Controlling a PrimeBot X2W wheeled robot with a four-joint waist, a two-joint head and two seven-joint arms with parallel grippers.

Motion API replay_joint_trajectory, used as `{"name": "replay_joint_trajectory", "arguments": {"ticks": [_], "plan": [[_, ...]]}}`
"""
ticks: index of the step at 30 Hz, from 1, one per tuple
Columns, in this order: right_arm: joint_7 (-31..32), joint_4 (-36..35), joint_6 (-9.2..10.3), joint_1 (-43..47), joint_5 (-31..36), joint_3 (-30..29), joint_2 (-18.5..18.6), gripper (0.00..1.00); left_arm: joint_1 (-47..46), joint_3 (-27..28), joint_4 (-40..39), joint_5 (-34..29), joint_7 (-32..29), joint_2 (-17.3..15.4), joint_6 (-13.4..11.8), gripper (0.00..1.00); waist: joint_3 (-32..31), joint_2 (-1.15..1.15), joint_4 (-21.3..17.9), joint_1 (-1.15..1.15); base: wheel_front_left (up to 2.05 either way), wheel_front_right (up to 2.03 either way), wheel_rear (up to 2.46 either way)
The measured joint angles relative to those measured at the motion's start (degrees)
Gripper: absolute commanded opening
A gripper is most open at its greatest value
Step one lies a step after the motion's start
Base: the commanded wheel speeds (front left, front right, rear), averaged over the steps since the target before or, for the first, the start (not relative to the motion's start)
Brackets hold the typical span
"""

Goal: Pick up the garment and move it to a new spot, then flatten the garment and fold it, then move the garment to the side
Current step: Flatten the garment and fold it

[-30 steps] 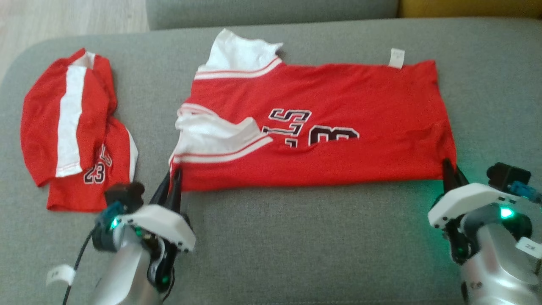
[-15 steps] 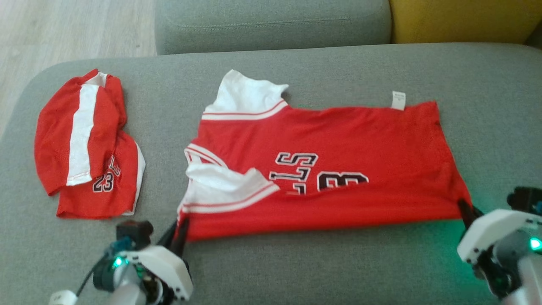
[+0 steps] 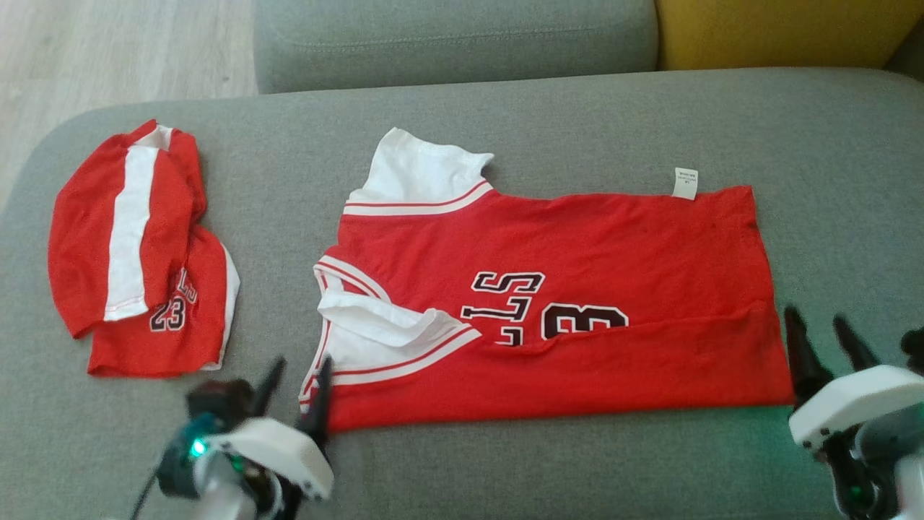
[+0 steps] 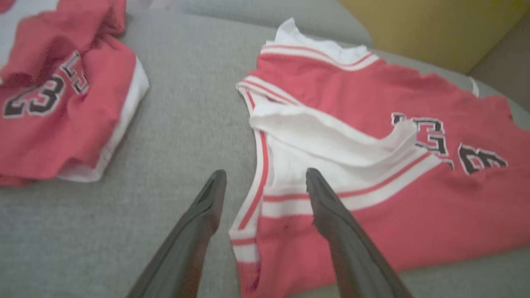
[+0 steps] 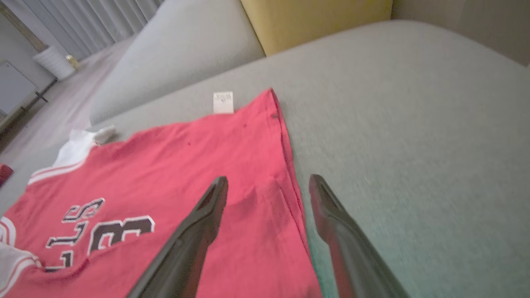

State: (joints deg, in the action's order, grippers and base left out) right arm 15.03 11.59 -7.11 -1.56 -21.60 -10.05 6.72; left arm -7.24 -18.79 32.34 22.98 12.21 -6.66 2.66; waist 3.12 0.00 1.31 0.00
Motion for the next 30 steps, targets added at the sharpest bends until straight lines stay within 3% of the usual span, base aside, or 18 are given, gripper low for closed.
{"name": "replay_joint_trajectory", "arguments": {"ticks": [8,14,16,24,30], "plan": [[-14.2,-2.6,0.0,-1.5,0.4,2.6,-0.5,1.0,-2.2,7.2,-12.5,0.9,2.1,3.0,-0.1,1.0,1.9,0.0,-0.8,0.0,0.0,0.0,0.0],[-17.2,-2.5,0.0,-6.4,1.0,5.5,-0.3,1.0,-7.3,5.9,-10.0,-2.6,2.2,3.2,1.0,1.0,5.2,0.0,-1.8,0.0,0.0,0.0,0.0],[-17.6,-2.5,0.0,-8.2,1.3,6.4,-0.3,1.0,-11.4,3.2,-6.9,-5.0,-0.4,1.7,2.4,1.0,6.7,0.0,-2.4,0.0,0.0,0.0,0.0],[-18.5,-2.5,0.0,-15.3,1.4,9.9,-0.1,1.0,-29.0,0.5,2.0,-7.1,-9.6,-4.0,4.1,1.0,12.7,0.0,-5.4,0.01,0.0,0.0,0.0],[-19.0,-1.5,0.0,-21.9,1.4,14.5,0.4,1.0,-42.9,-8.6,7.0,-4.3,-18.9,-10.6,4.8,1.0,18.4,0.0,-9.8,0.02,0.0,0.0,0.0]]}}
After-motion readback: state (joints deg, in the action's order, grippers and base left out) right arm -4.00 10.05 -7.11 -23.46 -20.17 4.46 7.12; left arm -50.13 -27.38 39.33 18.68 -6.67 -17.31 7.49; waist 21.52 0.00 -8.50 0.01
